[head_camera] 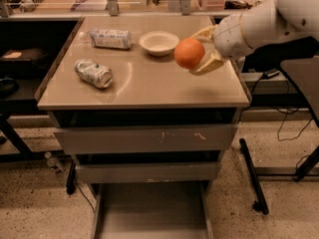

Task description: Pick orange from bottom drawer and place on counter

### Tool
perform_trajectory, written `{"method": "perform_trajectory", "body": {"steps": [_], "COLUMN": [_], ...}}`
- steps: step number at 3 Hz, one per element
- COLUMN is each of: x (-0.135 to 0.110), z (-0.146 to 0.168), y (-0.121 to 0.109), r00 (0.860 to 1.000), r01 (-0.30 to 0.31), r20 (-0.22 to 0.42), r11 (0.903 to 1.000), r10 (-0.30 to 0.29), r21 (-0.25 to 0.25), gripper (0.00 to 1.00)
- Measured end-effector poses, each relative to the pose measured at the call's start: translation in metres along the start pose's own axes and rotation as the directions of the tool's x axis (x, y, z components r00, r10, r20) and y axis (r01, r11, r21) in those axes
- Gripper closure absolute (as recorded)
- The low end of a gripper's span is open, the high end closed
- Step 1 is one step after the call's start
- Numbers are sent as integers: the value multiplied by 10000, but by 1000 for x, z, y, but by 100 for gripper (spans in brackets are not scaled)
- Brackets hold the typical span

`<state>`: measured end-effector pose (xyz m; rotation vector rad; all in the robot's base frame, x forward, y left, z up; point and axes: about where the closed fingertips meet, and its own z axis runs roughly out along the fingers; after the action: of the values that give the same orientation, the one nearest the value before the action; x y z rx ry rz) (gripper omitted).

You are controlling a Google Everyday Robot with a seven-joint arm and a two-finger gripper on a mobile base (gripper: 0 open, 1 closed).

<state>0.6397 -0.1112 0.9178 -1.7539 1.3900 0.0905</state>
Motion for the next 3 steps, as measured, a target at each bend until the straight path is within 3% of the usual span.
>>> {"method": "perform_trajectory", "body": {"steps": [1, 3], "x": [25, 67], "z": [14, 56], "y": [-26, -22], "r00": [9947, 9830], "r01": [-226, -780], "r20": [-1012, -1740], "r11": [9996, 9918], "r10": [206, 595], "r21": [-183, -1014], "gripper": [100, 100]}}
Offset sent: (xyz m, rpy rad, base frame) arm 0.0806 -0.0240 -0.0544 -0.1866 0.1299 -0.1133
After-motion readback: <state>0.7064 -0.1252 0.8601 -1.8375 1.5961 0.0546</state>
